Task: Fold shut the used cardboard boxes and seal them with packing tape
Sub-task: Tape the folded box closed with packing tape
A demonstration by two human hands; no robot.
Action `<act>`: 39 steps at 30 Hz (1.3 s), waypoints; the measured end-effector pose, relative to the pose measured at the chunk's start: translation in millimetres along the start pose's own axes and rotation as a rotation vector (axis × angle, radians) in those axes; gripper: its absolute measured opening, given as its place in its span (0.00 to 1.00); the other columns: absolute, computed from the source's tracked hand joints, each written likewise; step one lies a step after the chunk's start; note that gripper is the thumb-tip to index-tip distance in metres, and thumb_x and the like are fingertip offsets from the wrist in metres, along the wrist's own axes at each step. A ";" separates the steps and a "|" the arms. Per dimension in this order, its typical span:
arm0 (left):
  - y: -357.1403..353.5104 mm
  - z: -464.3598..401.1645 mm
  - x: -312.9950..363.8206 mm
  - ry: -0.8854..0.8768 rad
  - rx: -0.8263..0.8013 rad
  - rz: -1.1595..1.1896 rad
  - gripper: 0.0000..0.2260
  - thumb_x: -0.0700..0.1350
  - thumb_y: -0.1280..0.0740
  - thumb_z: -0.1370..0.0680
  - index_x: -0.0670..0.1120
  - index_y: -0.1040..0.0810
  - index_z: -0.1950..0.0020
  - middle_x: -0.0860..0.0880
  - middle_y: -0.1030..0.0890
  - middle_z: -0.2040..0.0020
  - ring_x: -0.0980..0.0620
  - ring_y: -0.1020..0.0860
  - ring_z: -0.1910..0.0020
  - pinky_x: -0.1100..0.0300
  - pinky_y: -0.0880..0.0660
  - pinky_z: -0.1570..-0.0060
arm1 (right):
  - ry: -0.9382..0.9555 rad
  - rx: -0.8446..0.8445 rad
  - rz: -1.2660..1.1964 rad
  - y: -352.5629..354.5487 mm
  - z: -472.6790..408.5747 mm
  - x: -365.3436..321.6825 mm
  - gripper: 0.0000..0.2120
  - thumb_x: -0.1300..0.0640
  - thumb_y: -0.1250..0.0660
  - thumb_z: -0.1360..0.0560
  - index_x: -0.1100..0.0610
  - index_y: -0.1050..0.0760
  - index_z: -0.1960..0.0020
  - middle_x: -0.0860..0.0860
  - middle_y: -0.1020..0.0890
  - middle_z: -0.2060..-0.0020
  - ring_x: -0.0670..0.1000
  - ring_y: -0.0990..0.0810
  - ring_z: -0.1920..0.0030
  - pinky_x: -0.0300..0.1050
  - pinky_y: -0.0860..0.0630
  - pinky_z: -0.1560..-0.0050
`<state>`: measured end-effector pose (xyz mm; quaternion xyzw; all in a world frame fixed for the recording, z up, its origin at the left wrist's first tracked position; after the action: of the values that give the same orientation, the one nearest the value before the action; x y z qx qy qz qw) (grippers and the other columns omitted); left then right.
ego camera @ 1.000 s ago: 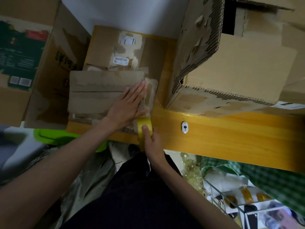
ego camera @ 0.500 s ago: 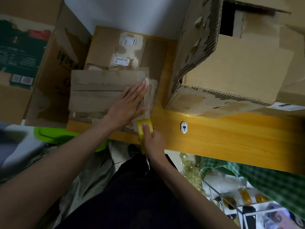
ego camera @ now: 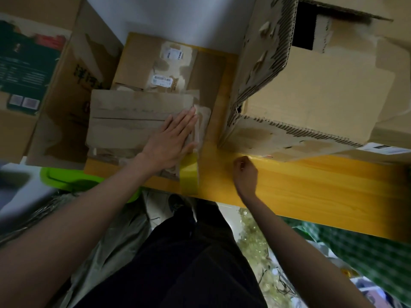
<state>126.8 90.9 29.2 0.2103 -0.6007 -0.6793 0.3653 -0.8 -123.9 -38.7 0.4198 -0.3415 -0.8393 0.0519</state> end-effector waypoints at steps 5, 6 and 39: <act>3.8 3.4 -5.9 0.008 -0.047 0.170 0.28 0.59 0.61 0.16 0.50 0.60 0.18 0.54 0.63 0.18 0.57 0.64 0.20 0.53 0.62 0.21 | -0.071 -0.113 0.472 6.7 -36.5 55.8 0.17 0.60 0.33 0.21 0.59 0.30 0.34 0.62 0.33 0.38 0.68 0.24 0.44 0.50 0.31 0.59; 6.1 2.3 -6.0 0.010 -0.047 0.216 0.28 0.59 0.61 0.16 0.50 0.58 0.18 0.54 0.61 0.18 0.57 0.62 0.20 0.54 0.62 0.22 | -0.054 -0.119 0.496 6.5 -37.3 57.3 0.17 0.62 0.32 0.21 0.59 0.31 0.34 0.61 0.33 0.38 0.68 0.23 0.46 0.51 0.31 0.60; 15.7 84.9 24.6 0.875 0.308 1.046 0.08 0.51 0.31 0.20 0.47 0.23 0.50 0.51 0.20 0.56 0.52 0.21 0.57 0.59 0.27 0.60 | 0.783 -0.436 -0.137 -16.5 22.7 -134.6 0.03 0.60 0.37 0.17 0.55 0.30 0.49 0.50 0.26 0.55 0.51 0.26 0.56 0.46 0.29 0.58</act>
<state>53.2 128.5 64.3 0.1971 -0.5102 -0.1743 0.8188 72.0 -49.0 50.6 0.7066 -0.0828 -0.6711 0.2086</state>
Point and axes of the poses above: each hand's wrist, its own z-axis away from the middle knuckle, its own y-axis out of the back of the hand, x = y × z, the point moved 4 cm from there along -z, towards the middle knuckle
